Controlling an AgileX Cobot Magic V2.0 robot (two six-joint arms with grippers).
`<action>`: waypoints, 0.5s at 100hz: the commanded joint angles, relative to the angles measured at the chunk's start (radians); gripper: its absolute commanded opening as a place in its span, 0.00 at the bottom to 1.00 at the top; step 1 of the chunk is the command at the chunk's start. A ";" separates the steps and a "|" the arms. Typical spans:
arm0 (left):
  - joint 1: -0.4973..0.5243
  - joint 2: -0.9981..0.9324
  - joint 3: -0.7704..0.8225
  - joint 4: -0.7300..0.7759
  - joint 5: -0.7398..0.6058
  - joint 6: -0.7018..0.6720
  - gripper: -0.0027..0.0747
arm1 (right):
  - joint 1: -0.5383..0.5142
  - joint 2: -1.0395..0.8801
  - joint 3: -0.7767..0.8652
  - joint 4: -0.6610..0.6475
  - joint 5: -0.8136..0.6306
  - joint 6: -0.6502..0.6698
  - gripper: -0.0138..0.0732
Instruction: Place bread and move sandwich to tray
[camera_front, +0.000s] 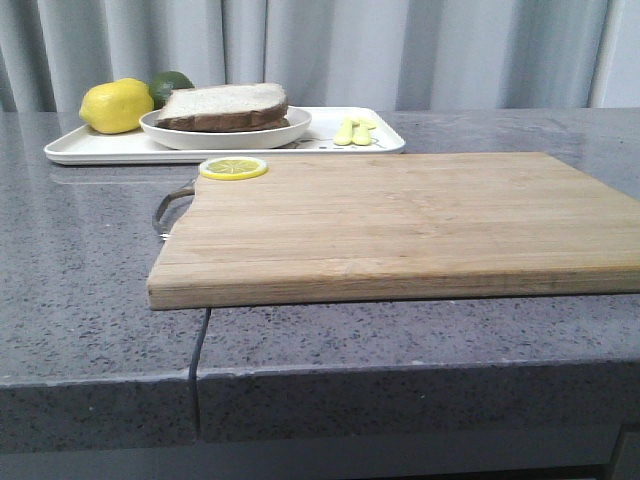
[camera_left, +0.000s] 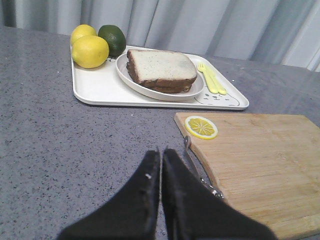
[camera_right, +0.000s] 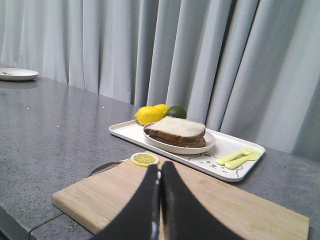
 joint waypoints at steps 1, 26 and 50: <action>-0.008 -0.026 -0.015 -0.022 -0.026 0.005 0.01 | -0.007 0.008 -0.026 0.009 -0.054 -0.008 0.09; -0.008 -0.031 -0.013 -0.022 -0.023 0.005 0.01 | -0.007 0.008 -0.026 0.009 -0.055 -0.008 0.09; -0.008 -0.031 -0.013 -0.022 -0.023 0.005 0.01 | -0.007 0.008 -0.026 0.009 -0.055 -0.008 0.09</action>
